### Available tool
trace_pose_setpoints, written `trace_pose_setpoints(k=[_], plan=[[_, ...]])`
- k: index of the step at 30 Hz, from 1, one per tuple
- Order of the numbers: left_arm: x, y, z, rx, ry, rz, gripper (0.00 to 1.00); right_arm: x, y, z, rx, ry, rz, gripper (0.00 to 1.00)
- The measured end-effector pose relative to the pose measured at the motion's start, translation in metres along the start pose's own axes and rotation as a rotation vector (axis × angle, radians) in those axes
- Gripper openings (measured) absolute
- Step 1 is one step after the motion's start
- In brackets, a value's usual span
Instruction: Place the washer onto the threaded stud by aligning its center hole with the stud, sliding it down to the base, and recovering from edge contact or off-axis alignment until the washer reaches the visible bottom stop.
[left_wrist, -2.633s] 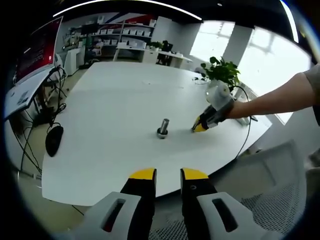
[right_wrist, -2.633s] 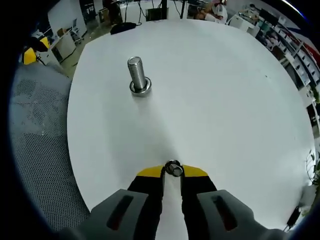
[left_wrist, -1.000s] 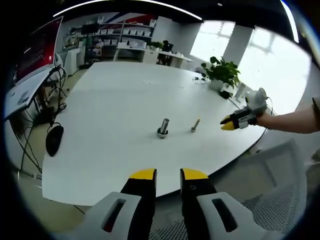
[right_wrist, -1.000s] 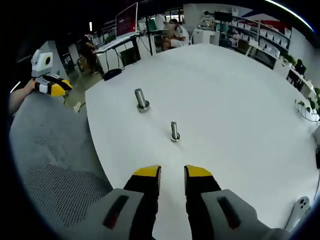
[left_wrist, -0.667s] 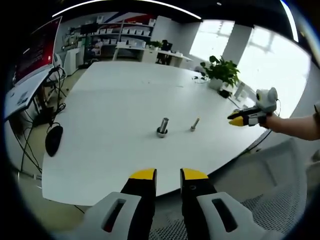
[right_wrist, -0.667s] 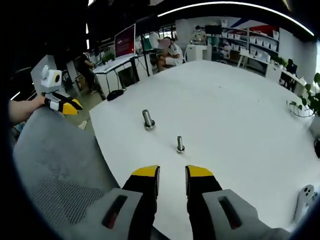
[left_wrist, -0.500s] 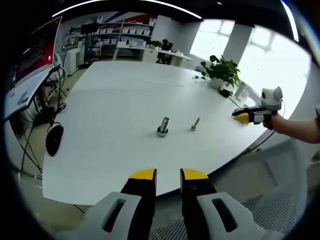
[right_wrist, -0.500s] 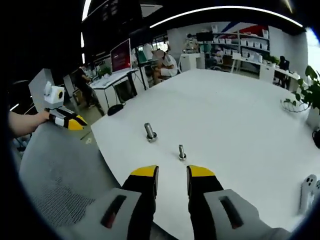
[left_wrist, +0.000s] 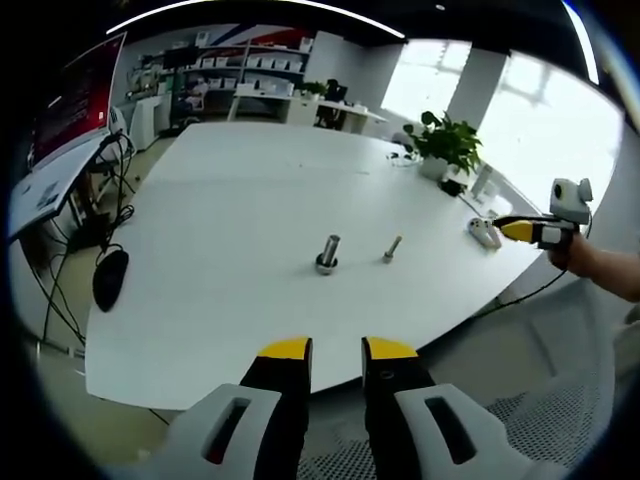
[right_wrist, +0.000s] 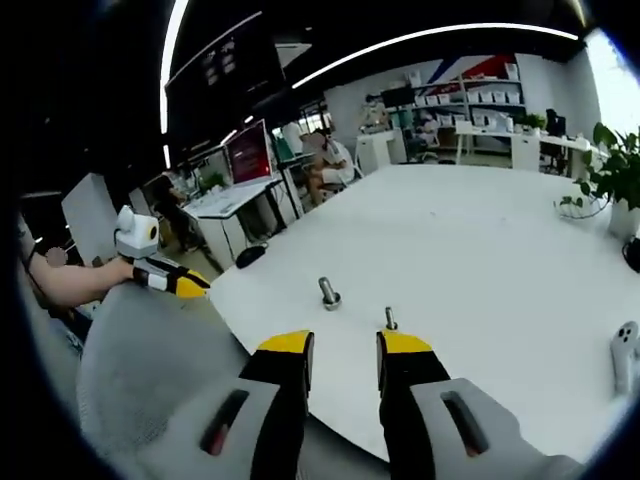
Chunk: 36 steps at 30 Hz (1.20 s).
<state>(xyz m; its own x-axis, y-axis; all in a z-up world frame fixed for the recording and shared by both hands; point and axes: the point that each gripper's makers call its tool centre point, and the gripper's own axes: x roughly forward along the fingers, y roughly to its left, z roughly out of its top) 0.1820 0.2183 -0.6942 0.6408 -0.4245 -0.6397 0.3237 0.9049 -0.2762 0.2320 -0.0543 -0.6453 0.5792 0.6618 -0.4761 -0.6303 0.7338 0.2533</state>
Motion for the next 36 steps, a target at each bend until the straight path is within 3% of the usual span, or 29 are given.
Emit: trace_pose_setpoints(k=[5,8,9,15,19,22,30,36], plan=[[0.000,0.001,0.000,0.001,0.000,0.003,0.18,-0.009,0.010,-0.004,-0.002,-0.023,-0.013,0.28],[0.000,0.002,0.000,-0.003,-0.005,0.005,0.18,-0.010,0.015,-0.012,0.000,-0.015,-0.018,0.28],[-0.001,0.001,0.001,-0.003,-0.005,0.006,0.18,-0.011,0.019,-0.018,0.027,0.015,-0.008,0.28],[0.000,0.002,0.001,-0.001,-0.004,0.005,0.18,-0.016,0.030,-0.020,0.037,0.005,-0.040,0.29],[-0.001,0.002,0.000,-0.002,-0.003,0.005,0.17,-0.015,0.027,-0.023,0.050,0.009,-0.063,0.31],[0.000,0.002,0.001,-0.003,-0.009,0.002,0.17,-0.017,0.016,-0.022,0.076,-0.031,-0.098,0.32],[-0.001,0.004,0.002,-0.005,-0.015,0.000,0.17,-0.011,0.013,-0.036,0.106,0.020,-0.115,0.43],[-0.002,0.005,0.002,-0.010,-0.015,0.010,0.18,-0.013,0.008,-0.038,0.139,0.022,-0.127,0.42]])
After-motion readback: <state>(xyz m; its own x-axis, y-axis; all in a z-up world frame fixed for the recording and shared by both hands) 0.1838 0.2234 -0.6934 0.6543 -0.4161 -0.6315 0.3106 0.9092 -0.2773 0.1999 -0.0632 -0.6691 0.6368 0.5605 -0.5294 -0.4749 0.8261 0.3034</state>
